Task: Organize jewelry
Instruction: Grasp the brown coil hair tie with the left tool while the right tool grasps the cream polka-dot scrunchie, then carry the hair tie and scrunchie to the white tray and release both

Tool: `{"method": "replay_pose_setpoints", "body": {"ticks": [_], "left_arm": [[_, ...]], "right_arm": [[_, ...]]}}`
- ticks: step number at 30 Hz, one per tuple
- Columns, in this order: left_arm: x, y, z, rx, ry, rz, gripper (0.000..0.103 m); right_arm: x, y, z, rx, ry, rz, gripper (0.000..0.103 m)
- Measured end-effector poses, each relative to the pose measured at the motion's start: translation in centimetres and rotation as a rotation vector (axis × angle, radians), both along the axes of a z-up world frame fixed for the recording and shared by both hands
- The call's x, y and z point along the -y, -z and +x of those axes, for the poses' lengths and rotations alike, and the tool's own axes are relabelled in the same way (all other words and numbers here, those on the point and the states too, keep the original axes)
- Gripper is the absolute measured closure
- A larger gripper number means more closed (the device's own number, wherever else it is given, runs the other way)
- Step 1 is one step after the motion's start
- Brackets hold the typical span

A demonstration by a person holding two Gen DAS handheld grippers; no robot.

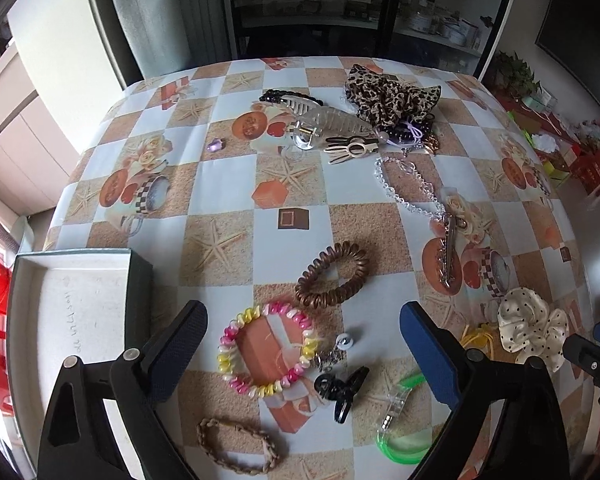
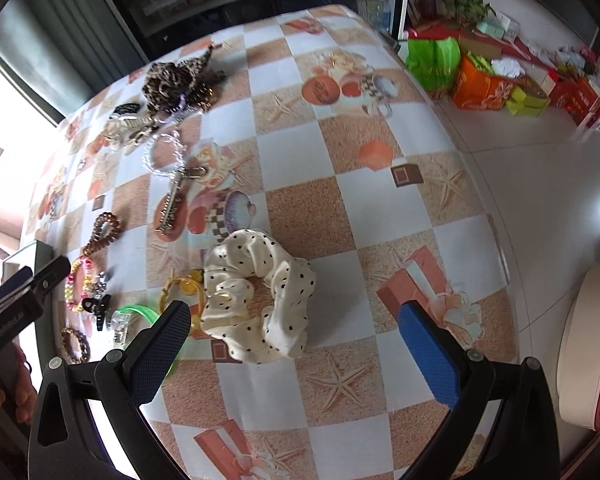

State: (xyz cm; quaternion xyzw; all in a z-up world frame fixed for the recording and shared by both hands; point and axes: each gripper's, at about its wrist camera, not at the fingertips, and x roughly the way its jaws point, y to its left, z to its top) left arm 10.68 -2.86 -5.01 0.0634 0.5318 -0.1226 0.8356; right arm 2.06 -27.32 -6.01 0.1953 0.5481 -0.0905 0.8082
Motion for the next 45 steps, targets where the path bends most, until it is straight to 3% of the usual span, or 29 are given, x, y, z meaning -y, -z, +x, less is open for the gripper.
{"method": "replay_pose_setpoints", "body": {"ticks": [9,10,11,12,18,20,24,26,31,34,45], "left_arm": [[2.6,2.0,3.2,-0.033,0.097,0.019,0.011],[2.8,2.3,3.4,-0.039,0.104,0.024,0.014],[3.0,2.5,3.6,-0.045,0.110,0.026,0.023],[3.1,2.9,3.8,-0.061,0.116,0.033,0.025],[3.8,4.2,4.0,-0.093,0.145,0.048,0.025],[4.0,4.5,4.0,-0.099,0.155,0.052,0.029],[4.0,4.5,4.0,-0.096,0.155,0.049,0.030],[4.1,4.4,4.0,-0.093,0.160,0.044,0.042],[4.2,3.9,4.0,-0.094,0.173,0.035,0.065],[4.2,3.6,3.8,-0.104,0.177,0.017,0.082],[3.1,-0.7,2.1,-0.054,0.153,-0.096,0.082]], "right_arm": [[0.5,2.3,1.6,-0.052,0.010,0.030,0.000],[0.6,2.5,1.7,-0.059,0.018,0.032,0.000],[0.8,2.7,1.7,-0.063,0.027,0.036,0.000],[0.9,2.8,1.8,-0.065,0.036,0.038,0.000],[1.1,4.1,2.0,-0.098,0.033,0.032,0.000],[0.8,4.7,2.3,-0.110,0.023,0.019,0.001],[0.2,5.3,2.6,-0.116,-0.003,-0.003,0.013],[-0.3,5.2,2.6,-0.109,-0.018,-0.024,0.022],[-0.7,5.1,2.6,-0.088,-0.055,-0.033,0.075],[-0.7,4.9,2.6,-0.080,-0.053,-0.024,0.087],[0.5,2.1,1.4,-0.038,-0.026,0.025,0.092]]}}
